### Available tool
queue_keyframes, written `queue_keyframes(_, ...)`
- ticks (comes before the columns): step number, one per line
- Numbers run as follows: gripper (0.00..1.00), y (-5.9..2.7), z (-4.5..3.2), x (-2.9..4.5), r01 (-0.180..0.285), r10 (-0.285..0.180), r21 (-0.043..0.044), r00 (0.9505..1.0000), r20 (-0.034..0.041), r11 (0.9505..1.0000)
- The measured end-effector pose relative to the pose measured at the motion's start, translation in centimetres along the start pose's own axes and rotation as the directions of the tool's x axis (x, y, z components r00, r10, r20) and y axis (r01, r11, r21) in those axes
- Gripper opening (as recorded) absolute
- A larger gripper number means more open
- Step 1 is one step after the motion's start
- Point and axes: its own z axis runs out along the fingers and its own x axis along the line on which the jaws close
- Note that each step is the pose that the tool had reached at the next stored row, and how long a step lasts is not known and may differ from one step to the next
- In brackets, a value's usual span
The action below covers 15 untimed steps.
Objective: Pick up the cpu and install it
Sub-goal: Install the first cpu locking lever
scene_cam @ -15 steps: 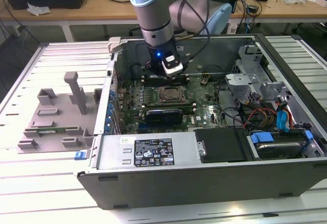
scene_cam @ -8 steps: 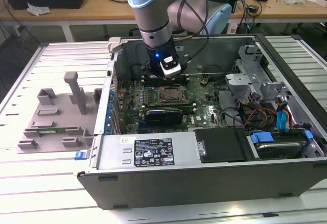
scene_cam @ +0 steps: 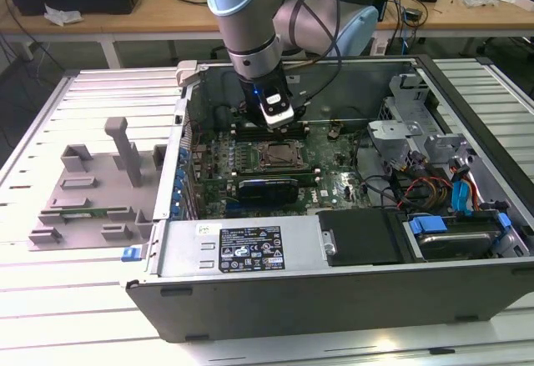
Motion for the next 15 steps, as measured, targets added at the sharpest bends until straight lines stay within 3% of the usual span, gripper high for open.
queue_keyframes(7, 0.11, 0.04, 0.27, -0.20, -0.047, 0.047, 0.0089, 0.9989, 0.0082, 0.9989)
queue_keyframes(11, 0.11, 0.05, 0.28, -0.22, -0.049, 0.049, 0.0045, 0.9988, 0.0067, 0.9988)
queue_keyframes(13, 0.11, 0.04, 0.27, -0.23, -0.051, 0.051, -0.0021, 0.9987, 0.0042, 0.9987)
queue_keyframes(15, 0.11, 0.13, -0.06, -0.30, -0.051, 0.051, -0.0037, 0.9987, 0.0042, 0.9987)
